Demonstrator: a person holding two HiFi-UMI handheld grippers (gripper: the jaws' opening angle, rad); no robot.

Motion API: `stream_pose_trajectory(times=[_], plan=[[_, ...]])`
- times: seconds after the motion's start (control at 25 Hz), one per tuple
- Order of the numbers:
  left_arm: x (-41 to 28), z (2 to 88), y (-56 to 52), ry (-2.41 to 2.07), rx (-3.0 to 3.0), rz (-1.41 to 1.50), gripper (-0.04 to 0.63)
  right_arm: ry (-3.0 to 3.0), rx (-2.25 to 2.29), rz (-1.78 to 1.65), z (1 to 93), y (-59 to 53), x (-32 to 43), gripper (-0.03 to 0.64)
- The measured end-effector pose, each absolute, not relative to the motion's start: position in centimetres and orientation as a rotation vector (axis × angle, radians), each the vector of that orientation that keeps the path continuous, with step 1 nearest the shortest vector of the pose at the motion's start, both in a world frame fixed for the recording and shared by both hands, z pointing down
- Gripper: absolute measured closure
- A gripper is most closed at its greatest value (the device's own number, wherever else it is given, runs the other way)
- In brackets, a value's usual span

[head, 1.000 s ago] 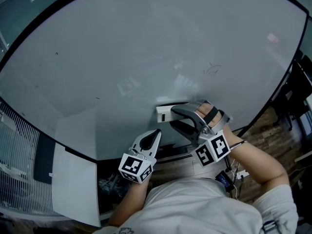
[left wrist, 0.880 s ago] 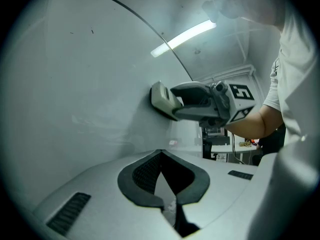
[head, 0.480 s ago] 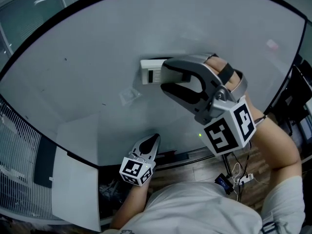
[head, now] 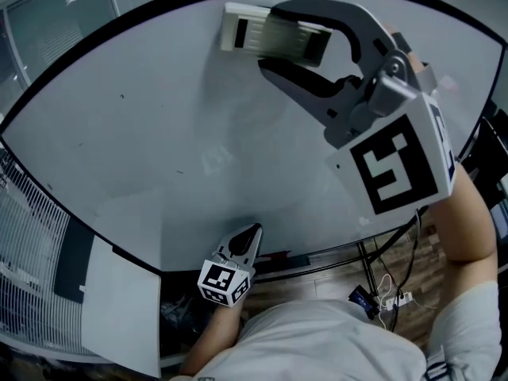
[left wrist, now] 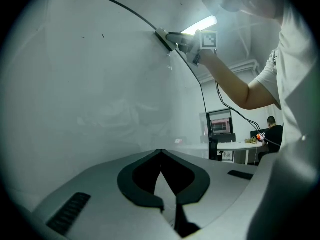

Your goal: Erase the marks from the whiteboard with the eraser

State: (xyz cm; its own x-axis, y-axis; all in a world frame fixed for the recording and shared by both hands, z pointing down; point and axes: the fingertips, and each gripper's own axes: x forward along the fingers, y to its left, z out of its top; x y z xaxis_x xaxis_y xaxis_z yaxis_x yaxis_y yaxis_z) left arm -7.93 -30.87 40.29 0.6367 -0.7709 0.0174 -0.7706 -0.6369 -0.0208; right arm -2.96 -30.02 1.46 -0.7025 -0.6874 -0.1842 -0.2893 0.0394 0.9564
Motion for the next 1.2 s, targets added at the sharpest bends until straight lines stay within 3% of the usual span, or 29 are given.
stream_pose_trajectory(times=[0.44,1.0,1.2], plan=[[-8.9,41.0,-30.6,1.355,-2.834,-0.034,0.588,-2.010,0.804,-1.696,12.3,-29.4,-7.1,0.377],[-10.1,41.4,-30.2,1.403,-2.832,-0.029,0.588,-2.077,0.524,-1.434,33.7,-29.1,-10.3,0.377],[-10.9,41.2,-30.0,1.428,-2.818,-0.018,0.588,-2.067,0.480,-1.415,35.3,-29.1,-10.5,0.377]])
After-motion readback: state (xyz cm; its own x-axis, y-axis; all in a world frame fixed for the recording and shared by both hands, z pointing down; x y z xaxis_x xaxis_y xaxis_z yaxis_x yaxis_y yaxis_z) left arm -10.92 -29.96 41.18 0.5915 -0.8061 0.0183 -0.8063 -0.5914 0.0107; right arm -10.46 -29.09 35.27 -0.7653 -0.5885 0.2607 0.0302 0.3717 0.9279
